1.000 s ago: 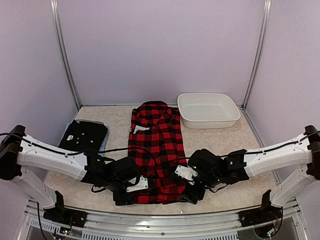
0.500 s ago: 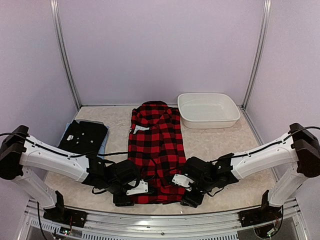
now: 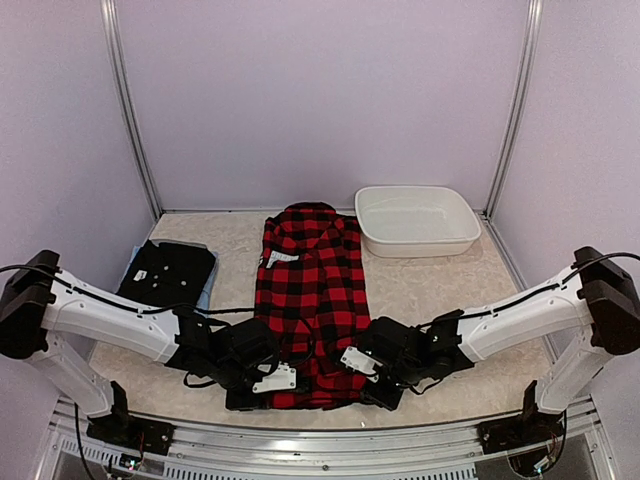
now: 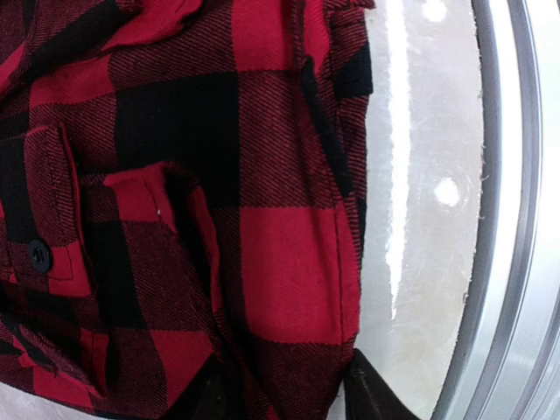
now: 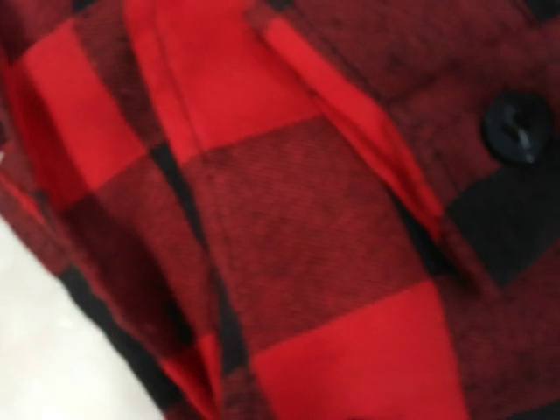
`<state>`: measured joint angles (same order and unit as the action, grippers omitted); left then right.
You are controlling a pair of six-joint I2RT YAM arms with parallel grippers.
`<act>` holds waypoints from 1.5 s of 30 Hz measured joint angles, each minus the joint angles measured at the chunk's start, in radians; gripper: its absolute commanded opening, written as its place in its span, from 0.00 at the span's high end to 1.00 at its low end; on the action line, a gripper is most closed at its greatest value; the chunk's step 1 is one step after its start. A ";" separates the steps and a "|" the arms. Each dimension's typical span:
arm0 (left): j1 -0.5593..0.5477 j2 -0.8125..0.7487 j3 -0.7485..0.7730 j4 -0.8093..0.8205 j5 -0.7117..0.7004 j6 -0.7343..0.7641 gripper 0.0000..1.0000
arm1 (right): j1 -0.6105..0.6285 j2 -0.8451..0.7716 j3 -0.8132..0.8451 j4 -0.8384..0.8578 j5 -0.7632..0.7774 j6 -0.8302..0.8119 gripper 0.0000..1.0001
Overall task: Fold and stack the long sleeve shirts
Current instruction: Pick up the rectangle-folded shirt from the center of the board, then fold the rectangle-folded shirt at the center of the board.
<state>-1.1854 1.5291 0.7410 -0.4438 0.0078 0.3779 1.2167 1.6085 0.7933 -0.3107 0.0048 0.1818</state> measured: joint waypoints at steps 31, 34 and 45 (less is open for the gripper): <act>0.207 -0.085 0.288 -0.196 0.271 -0.013 1.00 | -0.153 -0.216 0.040 -0.115 -0.341 0.024 1.00; 0.281 0.023 0.372 -0.217 0.295 -0.010 1.00 | -0.236 -0.199 0.111 -0.148 -0.354 -0.014 1.00; 0.513 0.230 0.586 -0.298 0.378 0.016 1.00 | -0.531 0.096 0.402 -0.227 -0.444 -0.159 1.00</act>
<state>-0.6727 1.7588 1.3273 -0.7418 0.3862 0.3935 0.6857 1.7046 1.1957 -0.5377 -0.4389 0.0227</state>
